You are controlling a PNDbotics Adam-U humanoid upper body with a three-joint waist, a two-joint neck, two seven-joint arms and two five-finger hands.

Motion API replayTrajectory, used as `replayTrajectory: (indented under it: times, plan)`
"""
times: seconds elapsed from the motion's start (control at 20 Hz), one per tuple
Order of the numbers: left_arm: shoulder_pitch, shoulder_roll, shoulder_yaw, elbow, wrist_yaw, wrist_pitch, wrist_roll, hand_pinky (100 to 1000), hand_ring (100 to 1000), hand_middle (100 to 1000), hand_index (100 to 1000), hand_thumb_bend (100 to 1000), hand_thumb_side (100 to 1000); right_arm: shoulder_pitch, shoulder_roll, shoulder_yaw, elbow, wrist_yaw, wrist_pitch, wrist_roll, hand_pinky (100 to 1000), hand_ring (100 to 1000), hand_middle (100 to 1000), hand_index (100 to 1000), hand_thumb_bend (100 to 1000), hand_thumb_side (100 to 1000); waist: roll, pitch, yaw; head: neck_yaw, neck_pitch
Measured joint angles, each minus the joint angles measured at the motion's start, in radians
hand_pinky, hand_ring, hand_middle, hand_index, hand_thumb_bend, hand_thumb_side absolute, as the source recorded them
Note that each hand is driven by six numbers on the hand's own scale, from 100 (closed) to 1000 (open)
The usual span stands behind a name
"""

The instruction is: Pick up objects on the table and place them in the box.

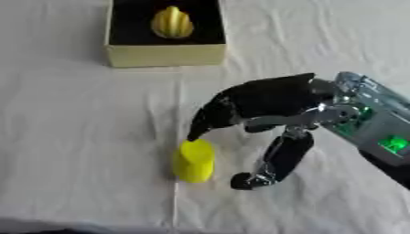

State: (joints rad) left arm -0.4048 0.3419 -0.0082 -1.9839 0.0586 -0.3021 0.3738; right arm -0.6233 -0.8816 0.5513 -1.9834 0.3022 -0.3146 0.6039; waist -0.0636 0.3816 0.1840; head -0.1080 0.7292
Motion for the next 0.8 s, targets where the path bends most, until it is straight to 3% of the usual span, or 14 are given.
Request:
replayTrajectory:
  times: [0.8]
  plan:
    - [0.000,-0.009,0.000,0.000,0.005,0.002,-0.005,844,886,767,840,104,769,0.009,0.062,0.017,0.000,0.090,0.111,-0.010,879,804,836,906,363,354,0.000,0.020,0.015,-0.013,-0.016]
